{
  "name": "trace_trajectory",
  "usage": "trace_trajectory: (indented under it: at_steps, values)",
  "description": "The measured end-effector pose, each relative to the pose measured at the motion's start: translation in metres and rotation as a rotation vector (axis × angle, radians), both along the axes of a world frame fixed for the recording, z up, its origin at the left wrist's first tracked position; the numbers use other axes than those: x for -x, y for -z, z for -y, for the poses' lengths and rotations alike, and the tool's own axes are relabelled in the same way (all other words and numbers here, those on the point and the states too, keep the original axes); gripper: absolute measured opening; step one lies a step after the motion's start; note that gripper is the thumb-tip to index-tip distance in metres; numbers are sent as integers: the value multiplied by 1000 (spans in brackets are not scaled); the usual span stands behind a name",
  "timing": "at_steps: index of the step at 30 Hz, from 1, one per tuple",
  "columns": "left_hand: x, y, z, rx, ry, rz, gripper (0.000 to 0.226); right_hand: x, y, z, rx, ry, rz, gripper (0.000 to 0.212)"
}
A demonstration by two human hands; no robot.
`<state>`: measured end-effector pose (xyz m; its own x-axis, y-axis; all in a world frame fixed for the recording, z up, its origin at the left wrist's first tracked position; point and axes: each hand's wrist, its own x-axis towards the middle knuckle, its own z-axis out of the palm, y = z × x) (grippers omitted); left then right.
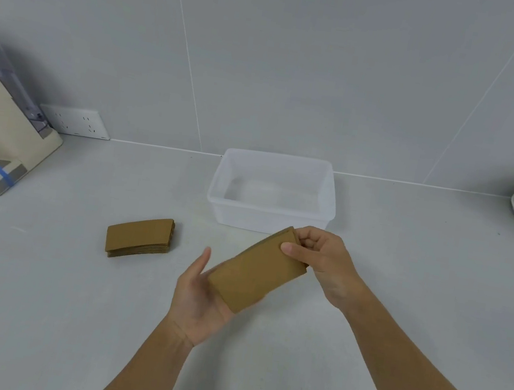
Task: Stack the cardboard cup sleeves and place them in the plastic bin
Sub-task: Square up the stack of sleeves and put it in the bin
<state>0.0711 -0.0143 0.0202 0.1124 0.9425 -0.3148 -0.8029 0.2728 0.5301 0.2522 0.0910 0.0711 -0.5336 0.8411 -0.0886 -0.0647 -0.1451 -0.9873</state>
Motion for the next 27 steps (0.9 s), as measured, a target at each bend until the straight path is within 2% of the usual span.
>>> trace_trajectory:
  at_steps: [4, 7, 10, 14, 20, 27]
  values:
    - [1, 0, 11, -66, -148, -90, 68, 5, 7, 4, 17, 150, -63, 8]
    - [-5, 0, 18, -73, -179, -358, 33, 9, 14, 8, 43, 220, -81, 8]
    - [-10, 0, 18, -18, -262, -499, 26, 13, 19, 12, 66, 229, -83, 8]
    - [-10, -1, 20, 42, -365, -525, 15, 18, 22, 16, 60, 210, -50, 9]
    - [-4, -1, 18, 162, -437, -606, 12, 28, 28, 19, 35, 175, 101, 7]
    - [9, -1, 22, 263, -527, -588, 11, 43, 31, 17, -10, 61, 214, 12]
